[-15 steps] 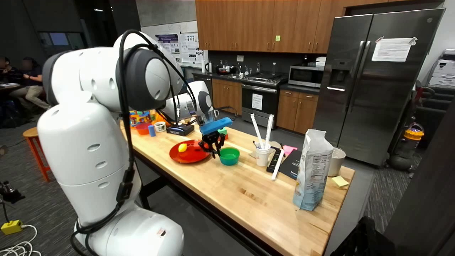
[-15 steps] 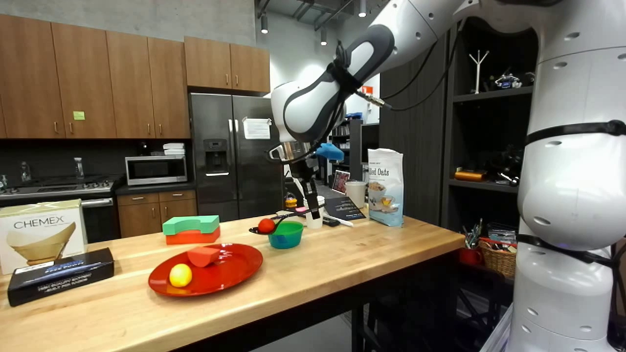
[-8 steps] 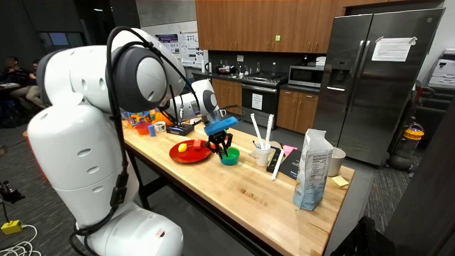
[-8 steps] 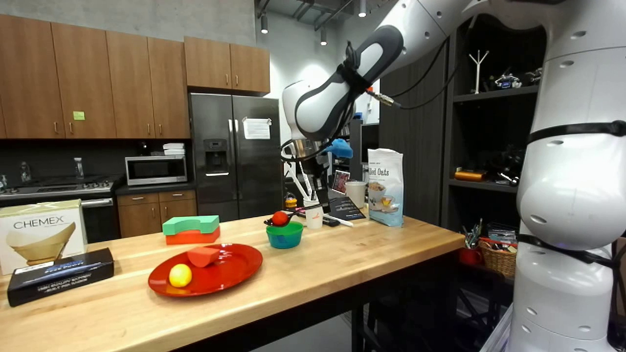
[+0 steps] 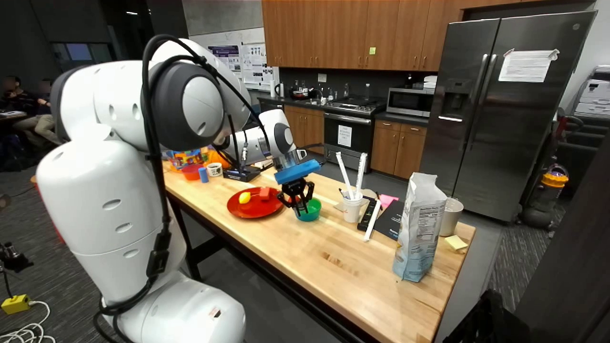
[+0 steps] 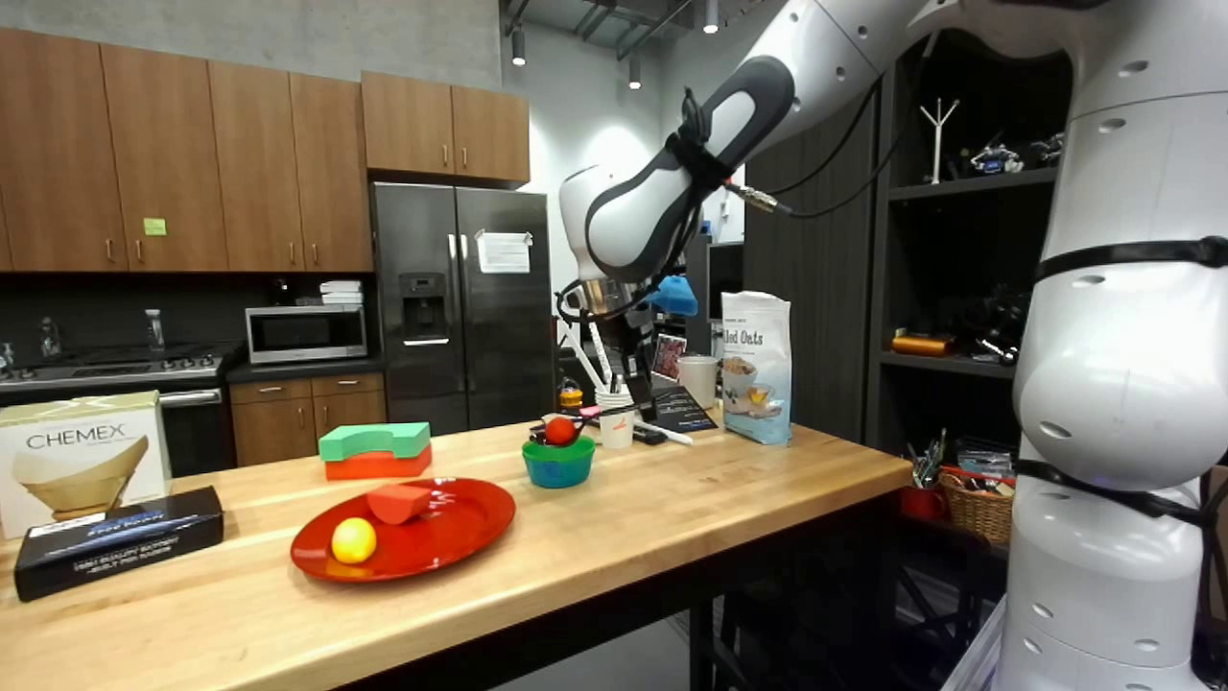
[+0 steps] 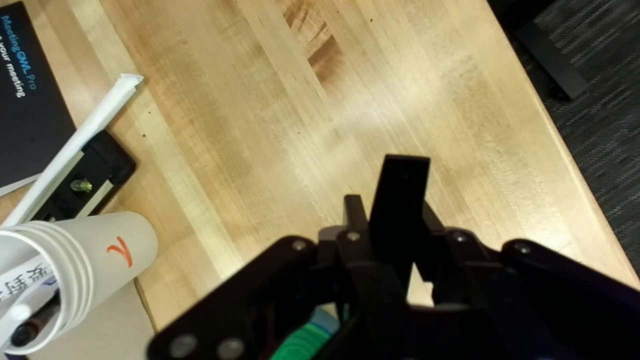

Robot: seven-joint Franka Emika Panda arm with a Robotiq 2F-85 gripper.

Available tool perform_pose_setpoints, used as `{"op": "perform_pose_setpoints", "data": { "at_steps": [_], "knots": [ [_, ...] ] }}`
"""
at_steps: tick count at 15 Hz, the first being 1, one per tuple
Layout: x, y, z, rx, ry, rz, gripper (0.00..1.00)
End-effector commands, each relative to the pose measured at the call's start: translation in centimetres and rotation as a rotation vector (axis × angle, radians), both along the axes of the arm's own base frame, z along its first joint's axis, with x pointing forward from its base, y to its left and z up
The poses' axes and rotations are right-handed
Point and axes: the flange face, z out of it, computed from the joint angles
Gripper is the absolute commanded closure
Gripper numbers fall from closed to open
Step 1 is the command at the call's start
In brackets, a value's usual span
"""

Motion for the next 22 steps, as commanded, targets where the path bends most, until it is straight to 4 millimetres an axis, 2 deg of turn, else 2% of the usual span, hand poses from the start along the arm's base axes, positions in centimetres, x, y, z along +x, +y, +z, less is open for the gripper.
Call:
{"op": "perform_pose_setpoints", "data": {
  "at_steps": [1,13,19,22],
  "knots": [
    [-0.3,-0.7,0.0,0.007,-0.004,-0.038,0.94],
    [0.5,-1.4,-1.0,0.074,0.013,-0.123,0.94],
    [2.8,-1.7,-0.6,0.024,-0.047,-0.122,0.94],
    [3.9,-1.7,-1.1,0.017,-0.054,-0.126,0.94]
  ]
}}
